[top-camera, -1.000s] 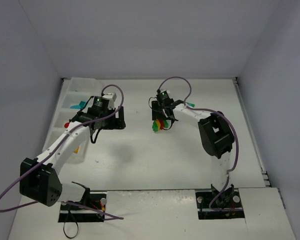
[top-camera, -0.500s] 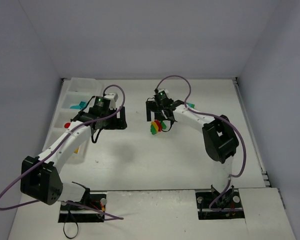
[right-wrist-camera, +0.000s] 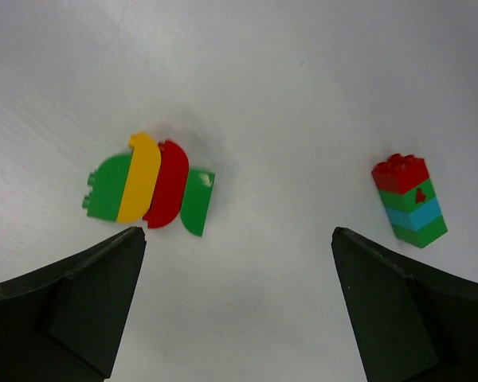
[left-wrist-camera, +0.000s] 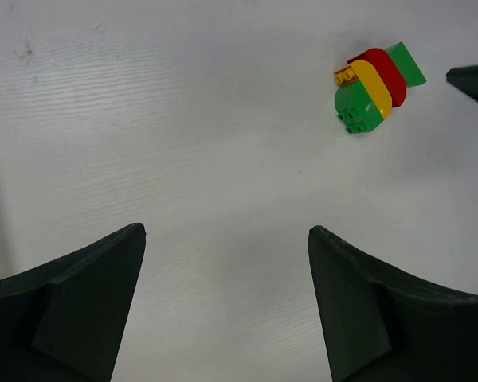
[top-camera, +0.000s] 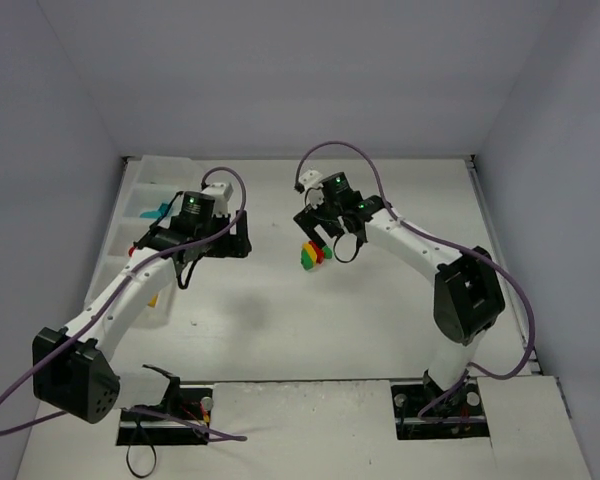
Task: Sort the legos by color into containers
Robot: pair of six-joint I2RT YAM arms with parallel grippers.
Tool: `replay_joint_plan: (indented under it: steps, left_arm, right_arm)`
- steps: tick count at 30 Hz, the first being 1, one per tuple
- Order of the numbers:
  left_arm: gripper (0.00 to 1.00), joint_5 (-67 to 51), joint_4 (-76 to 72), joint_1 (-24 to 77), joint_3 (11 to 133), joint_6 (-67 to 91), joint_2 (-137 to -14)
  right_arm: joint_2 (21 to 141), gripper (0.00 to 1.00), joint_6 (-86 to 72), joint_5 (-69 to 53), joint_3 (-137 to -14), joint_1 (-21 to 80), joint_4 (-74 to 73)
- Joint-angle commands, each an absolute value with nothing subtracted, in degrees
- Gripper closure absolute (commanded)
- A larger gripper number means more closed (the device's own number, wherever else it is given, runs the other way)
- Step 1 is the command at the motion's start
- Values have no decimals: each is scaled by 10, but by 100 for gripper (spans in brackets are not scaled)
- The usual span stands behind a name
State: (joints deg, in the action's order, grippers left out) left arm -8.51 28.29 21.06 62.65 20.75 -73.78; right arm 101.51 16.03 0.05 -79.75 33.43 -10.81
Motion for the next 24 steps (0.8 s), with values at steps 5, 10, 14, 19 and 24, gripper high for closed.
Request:
replay_joint_plan:
  steps: [5, 10, 14, 19, 24]
  left_arm:
    - [23, -70, 263, 213, 632, 192, -701]
    - [23, -70, 260, 213, 618, 196, -696]
    - [23, -69, 263, 213, 615, 197, -693]
    - [23, -66, 269, 214, 615, 196, -687]
    - [23, -55, 276, 214, 613, 193, -684]
  right_arm:
    - [1012, 0, 262, -18, -764, 356, -168]
    - [1048, 0, 262, -4, -758, 376, -167]
    - [1100, 0, 237, -2, -785, 386, -160]
    - [1163, 0, 198, 46, -814, 411, -136]
    - [1167, 0, 135, 33, -833, 428, -109]
